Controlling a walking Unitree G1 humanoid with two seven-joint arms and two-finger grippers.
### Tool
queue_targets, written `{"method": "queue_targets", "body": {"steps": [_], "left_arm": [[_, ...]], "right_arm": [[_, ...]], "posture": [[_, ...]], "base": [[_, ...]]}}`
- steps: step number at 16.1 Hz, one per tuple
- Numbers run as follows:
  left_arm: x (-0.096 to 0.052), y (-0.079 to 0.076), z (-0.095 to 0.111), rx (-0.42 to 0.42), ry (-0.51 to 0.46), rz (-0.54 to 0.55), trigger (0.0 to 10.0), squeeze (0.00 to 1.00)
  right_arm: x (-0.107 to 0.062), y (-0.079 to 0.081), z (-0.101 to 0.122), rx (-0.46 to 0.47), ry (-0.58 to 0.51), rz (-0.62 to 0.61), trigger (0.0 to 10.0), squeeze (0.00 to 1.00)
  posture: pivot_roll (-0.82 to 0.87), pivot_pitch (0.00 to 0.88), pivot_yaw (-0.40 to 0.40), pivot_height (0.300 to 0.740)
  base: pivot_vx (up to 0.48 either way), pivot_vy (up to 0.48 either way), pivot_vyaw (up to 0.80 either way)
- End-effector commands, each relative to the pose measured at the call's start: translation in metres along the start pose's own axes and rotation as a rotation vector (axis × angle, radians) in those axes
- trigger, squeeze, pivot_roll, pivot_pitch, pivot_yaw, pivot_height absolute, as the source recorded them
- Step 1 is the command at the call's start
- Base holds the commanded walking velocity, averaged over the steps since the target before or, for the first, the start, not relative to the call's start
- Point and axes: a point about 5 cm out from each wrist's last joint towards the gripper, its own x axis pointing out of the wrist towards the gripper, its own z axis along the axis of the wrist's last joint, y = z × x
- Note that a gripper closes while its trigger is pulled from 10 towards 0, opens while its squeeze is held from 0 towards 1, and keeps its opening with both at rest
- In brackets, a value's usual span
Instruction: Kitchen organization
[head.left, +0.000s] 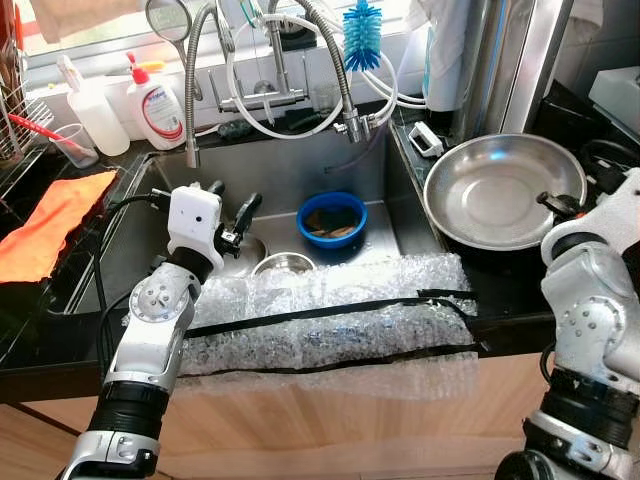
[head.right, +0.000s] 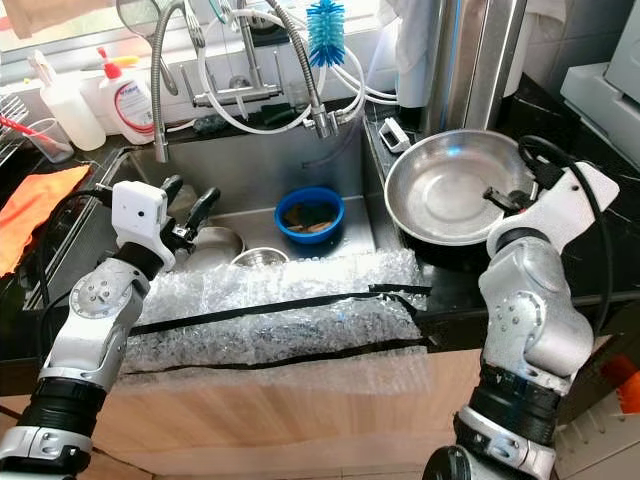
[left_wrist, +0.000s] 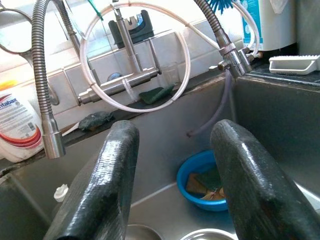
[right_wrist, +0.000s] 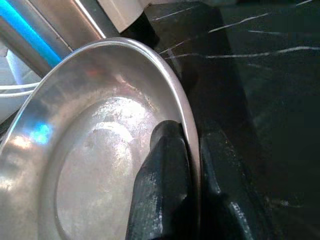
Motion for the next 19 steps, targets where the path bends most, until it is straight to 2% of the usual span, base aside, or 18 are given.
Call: {"method": "queue_targets", "body": {"steps": [1, 3, 4, 6, 8, 10, 11, 12, 13, 14, 16, 17, 18, 19], "left_arm": [[-0.001, 0.006, 0.003, 0.024, -0.004, 0.008, 10.0, 0.00], [0.002, 0.006, 0.005, 0.023, -0.013, 0.015, 10.0, 0.00], [0.003, 0.005, 0.006, 0.021, -0.016, 0.016, 10.0, 0.00], [0.002, 0.006, 0.008, 0.020, -0.035, 0.043, 10.0, 0.00], [0.007, 0.015, 0.022, 0.001, -0.095, 0.102, 10.0, 0.00], [0.010, 0.018, 0.030, -0.032, -0.125, 0.111, 10.0, 0.00], [0.015, 0.016, 0.039, -0.181, -0.160, 0.090, 10.0, 0.00], [0.017, 0.012, 0.043, -0.337, -0.181, 0.048, 10.0, 0.00], [0.020, 0.004, 0.050, -0.519, -0.208, -0.041, 10.0, 0.00], [0.020, 0.001, 0.052, -0.541, -0.217, -0.073, 10.0, 0.00], [0.021, -0.009, 0.054, -0.666, -0.209, -0.211, 10.0, 0.00], [0.023, -0.015, 0.054, -0.679, -0.196, -0.262, 10.0, 0.00], [0.024, -0.018, 0.053, -0.672, -0.183, -0.284, 10.0, 0.00], [0.027, -0.019, 0.052, -0.705, -0.177, -0.282, 10.0, 0.00]], "right_arm": [[-0.002, 0.002, -0.018, -0.031, 0.064, -0.006, 10.0, 0.00], [-0.002, 0.005, -0.019, -0.032, 0.064, 0.001, 10.0, 0.00], [-0.003, 0.008, -0.014, -0.055, 0.025, 0.016, 10.0, 0.00], [-0.008, 0.022, 0.006, -0.069, -0.177, 0.125, 10.0, 0.00], [-0.015, 0.034, 0.026, -0.085, -0.367, 0.193, 10.0, 0.00], [-0.018, 0.037, 0.035, -0.099, -0.457, 0.194, 10.0, 0.00], [-0.021, 0.044, 0.044, -0.110, -0.558, 0.238, 10.0, 0.00], [-0.022, 0.050, 0.043, -0.118, -0.569, 0.280, 10.0, 0.00], [-0.023, 0.060, 0.036, -0.121, -0.566, 0.355, 10.0, 0.00], [-0.025, 0.064, 0.033, -0.128, -0.569, 0.383, 10.0, 0.00], [-0.030, 0.077, 0.020, -0.111, -0.535, 0.486, 10.0, 0.00], [-0.032, 0.083, 0.013, -0.103, -0.521, 0.528, 10.0, 0.00], [-0.033, 0.087, 0.009, -0.106, -0.515, 0.554, 10.0, 0.00], [-0.035, 0.090, 0.005, -0.097, -0.513, 0.574, 10.0, 0.00]], "posture": [[-0.19, 0.000, 0.144, 0.740], [-0.19, 0.000, 0.141, 0.740], [-0.19, 0.000, 0.140, 0.740], [-0.19, 0.000, 0.138, 0.740], [-0.19, 0.000, 0.135, 0.740], [-0.19, 0.000, 0.134, 0.740], [-0.19, 0.000, 0.134, 0.740], [-0.19, 0.000, 0.135, 0.740], [-0.18, 0.000, 0.132, 0.740], [-0.18, 0.000, 0.132, 0.740], [-0.17, 0.000, 0.131, 0.740], [-0.18, 0.000, 0.132, 0.740], [-0.18, 0.000, 0.133, 0.740], [-0.19, 0.000, 0.133, 0.740]], "base": [[0.000, 0.000, 0.00], [0.000, 0.000, 0.00], [0.000, 0.000, 0.00], [0.000, 0.000, 0.00], [0.000, 0.000, 0.00], [0.000, 0.000, 0.00], [0.000, 0.000, 0.00], [0.000, 0.000, 0.00], [0.000, 0.000, 0.00], [0.000, 0.000, 0.00], [0.000, 0.000, 0.00], [0.000, 0.000, 0.00], [0.000, 0.000, 0.00], [0.000, 0.000, 0.00]]}}
